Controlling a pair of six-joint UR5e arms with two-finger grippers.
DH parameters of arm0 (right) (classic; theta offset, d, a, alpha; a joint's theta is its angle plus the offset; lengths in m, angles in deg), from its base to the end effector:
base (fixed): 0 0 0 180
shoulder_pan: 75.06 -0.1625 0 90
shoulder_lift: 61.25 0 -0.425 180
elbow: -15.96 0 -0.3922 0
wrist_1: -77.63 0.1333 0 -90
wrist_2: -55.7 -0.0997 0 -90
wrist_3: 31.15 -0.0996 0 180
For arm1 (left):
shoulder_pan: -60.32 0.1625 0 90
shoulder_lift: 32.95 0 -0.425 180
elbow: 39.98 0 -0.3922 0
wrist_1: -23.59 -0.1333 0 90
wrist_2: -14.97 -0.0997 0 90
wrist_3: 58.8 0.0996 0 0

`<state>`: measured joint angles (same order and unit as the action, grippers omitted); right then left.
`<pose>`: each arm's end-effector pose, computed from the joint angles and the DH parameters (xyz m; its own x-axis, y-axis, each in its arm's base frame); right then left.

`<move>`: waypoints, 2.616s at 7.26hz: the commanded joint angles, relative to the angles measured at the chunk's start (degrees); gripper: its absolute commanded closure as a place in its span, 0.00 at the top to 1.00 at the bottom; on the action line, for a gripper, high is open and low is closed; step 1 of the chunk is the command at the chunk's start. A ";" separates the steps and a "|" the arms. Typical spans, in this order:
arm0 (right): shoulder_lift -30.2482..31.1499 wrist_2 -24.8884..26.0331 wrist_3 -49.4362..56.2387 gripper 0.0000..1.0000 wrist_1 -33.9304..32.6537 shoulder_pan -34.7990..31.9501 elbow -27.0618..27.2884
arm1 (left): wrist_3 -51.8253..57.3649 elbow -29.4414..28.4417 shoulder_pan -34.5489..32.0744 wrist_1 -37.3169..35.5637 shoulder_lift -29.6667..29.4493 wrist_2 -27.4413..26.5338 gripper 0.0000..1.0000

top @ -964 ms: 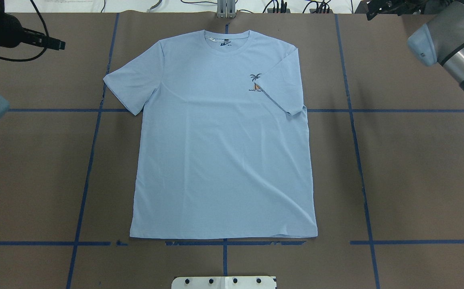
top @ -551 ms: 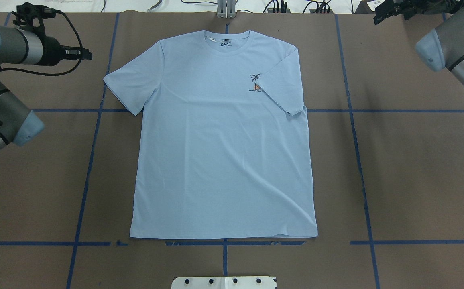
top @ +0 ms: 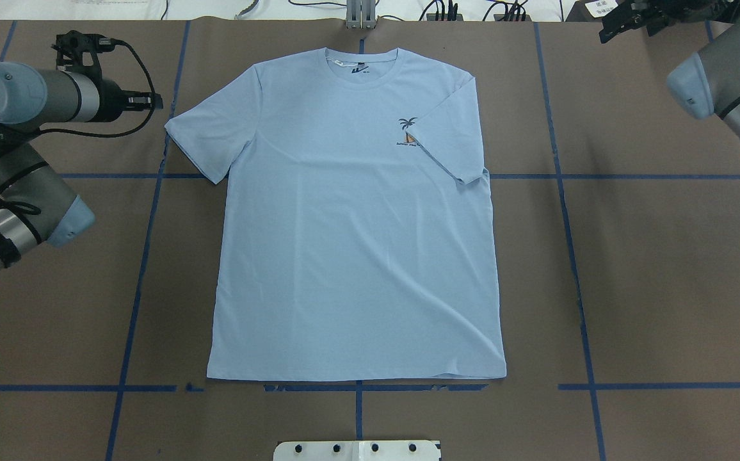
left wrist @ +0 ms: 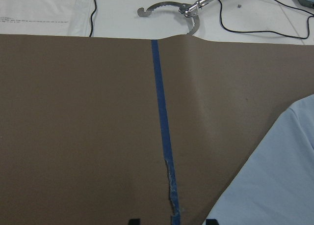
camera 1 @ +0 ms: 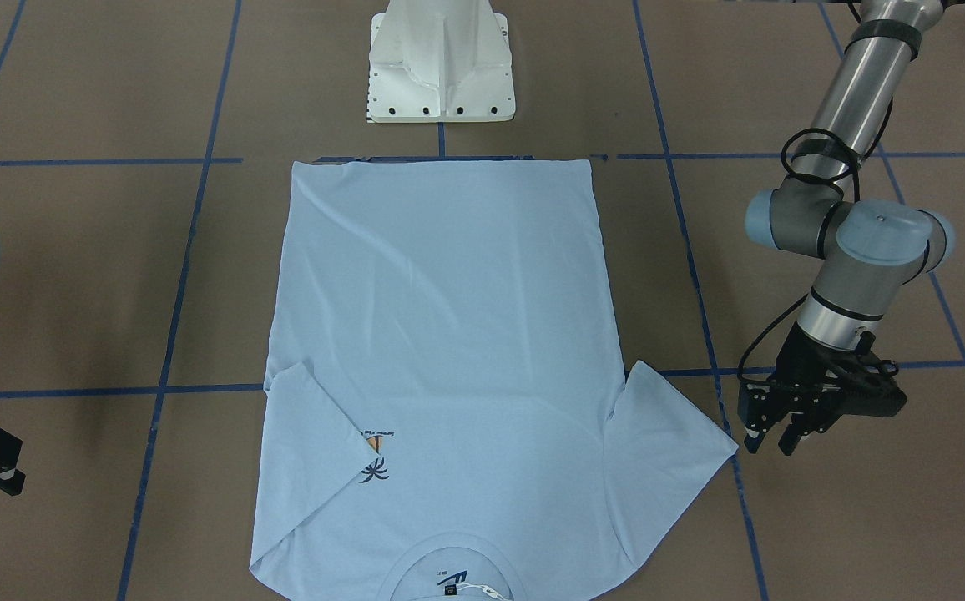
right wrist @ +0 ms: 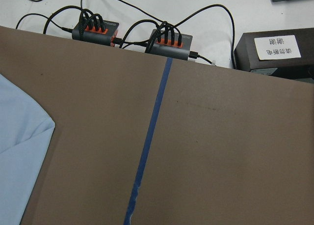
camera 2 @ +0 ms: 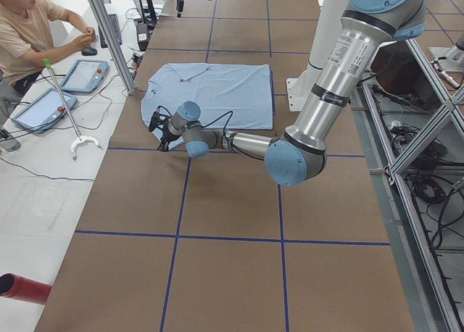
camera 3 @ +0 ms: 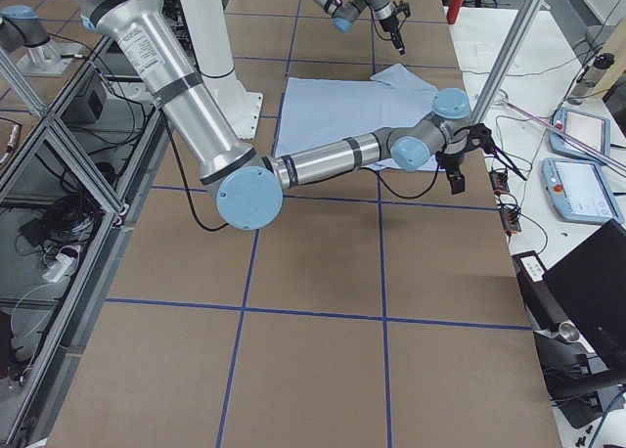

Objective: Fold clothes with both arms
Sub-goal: 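Withdraw the right gripper while moving the left gripper toward the other sleeve, then fold the sleeve nearest the left gripper inward onto the shirt body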

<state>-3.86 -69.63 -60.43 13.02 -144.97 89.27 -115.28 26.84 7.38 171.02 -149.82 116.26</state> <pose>-0.1813 -0.7160 0.4081 0.6801 -0.2121 0.7017 -0.0855 0.9277 0.3633 0.3414 -0.6409 0.4762 0.6178 0.0806 -0.7822 0.4056 0.8196 0.4047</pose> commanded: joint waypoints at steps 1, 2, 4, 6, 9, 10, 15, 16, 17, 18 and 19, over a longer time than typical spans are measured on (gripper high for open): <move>0.09 0.00 -0.07 1.00 0.09 0.04 0.07 | -0.47 -1.51 1.51 0.14 -1.16 -2.14 0.55; 0.01 0.09 -0.07 1.00 0.09 0.12 -0.01 | -1.69 -1.69 2.22 0.05 -1.34 -2.24 0.55; 0.09 0.09 -0.07 1.00 0.09 0.04 -0.01 | -2.40 -2.30 3.19 0.05 -1.43 -3.11 0.54; 0.09 0.09 -0.07 1.00 0.09 0.12 -0.01 | -2.49 -2.65 3.98 0.05 -1.43 -4.61 0.52; 0.18 0.09 -0.07 1.00 0.09 0.12 -0.01 | -2.41 -3.00 4.51 -0.04 -1.52 -4.61 0.51; 0.18 0.09 -0.07 1.00 0.09 0.04 -0.10 | -2.41 -3.18 4.59 -0.04 -1.52 -4.70 0.51; 0.27 0.09 -0.07 1.00 0.09 0.12 -0.10 | -2.23 -3.09 4.95 -0.04 -1.43 -4.70 0.00; 0.18 0.09 -0.07 1.00 0.09 0.04 -0.10 | -2.14 -2.66 4.95 -0.21 -1.60 -4.70 0.00; 0.18 0.09 -0.07 1.00 0.09 0.04 -0.10 | -2.32 -1.09 4.95 -0.74 -2.30 -4.87 0.00; 0.18 0.09 -0.07 1.00 0.09 0.04 -0.10 | -2.40 -0.29 4.95 -2.65 -3.09 -4.96 0.00; 0.18 0.09 -0.16 1.00 0.09 0.04 -0.02 | -2.49 0.94 5.21 -8.59 -6.15 -6.96 0.00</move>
<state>-3.67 -69.54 -60.53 13.12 -144.93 89.18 -117.66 26.38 12.41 167.63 -153.29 110.87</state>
